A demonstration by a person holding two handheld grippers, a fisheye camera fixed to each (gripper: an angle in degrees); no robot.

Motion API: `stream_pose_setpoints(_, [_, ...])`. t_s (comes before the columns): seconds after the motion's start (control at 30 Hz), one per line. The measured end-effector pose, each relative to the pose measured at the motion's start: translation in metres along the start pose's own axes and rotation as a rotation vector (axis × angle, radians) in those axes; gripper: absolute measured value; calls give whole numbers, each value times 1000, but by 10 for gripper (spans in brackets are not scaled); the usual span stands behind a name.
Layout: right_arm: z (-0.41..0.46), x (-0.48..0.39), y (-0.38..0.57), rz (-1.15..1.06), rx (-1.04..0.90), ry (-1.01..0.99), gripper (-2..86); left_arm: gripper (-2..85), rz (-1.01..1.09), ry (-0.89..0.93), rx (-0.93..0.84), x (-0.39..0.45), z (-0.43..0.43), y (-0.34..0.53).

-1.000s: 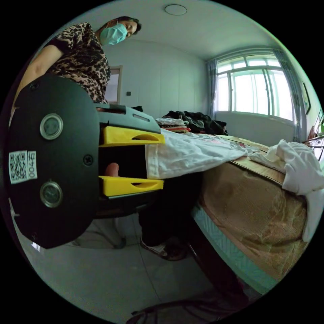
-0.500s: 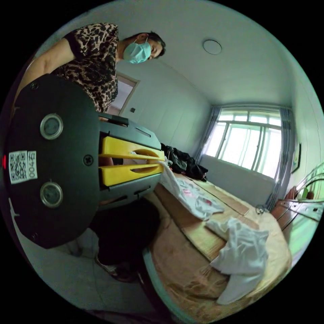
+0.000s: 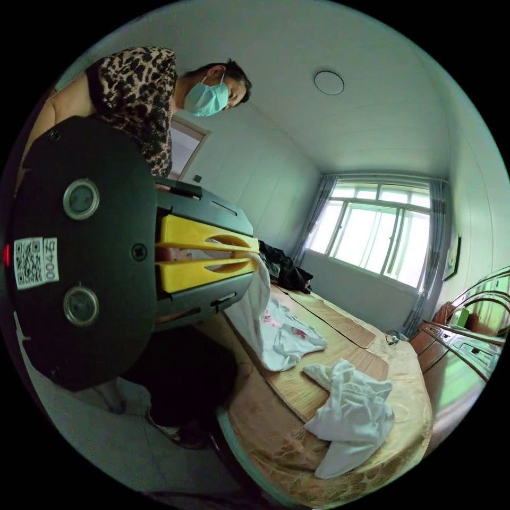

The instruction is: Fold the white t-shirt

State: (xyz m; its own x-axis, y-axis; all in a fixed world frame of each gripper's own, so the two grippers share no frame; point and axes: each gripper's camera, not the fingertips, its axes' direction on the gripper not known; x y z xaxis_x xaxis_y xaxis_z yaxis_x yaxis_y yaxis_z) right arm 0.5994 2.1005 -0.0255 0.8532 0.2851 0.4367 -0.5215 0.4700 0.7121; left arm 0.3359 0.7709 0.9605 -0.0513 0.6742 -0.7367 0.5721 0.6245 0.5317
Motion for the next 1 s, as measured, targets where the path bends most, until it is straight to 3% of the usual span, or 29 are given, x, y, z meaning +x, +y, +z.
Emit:
stream_pose_setpoints(0.33, [118, -14, -182, -39, -40, 136, 4, 18, -40, -50, 63, 6, -7, -182])
stream_pose_setpoints(0.63, [264, 65, -329, 38, -155, 256, 12, 26, -222, -113, 76, -73, 24, -343])
stream_pose_setpoints(0.93, [363, 201, -363, 210, -222, 316, 57, 63, -446, -28, 182, -193, 76, -379])
stream_pose_setpoints(1.0, [369, 214, -362, 228, -191, 309, 69, 67, -452, -90, 232, -200, 85, -379])
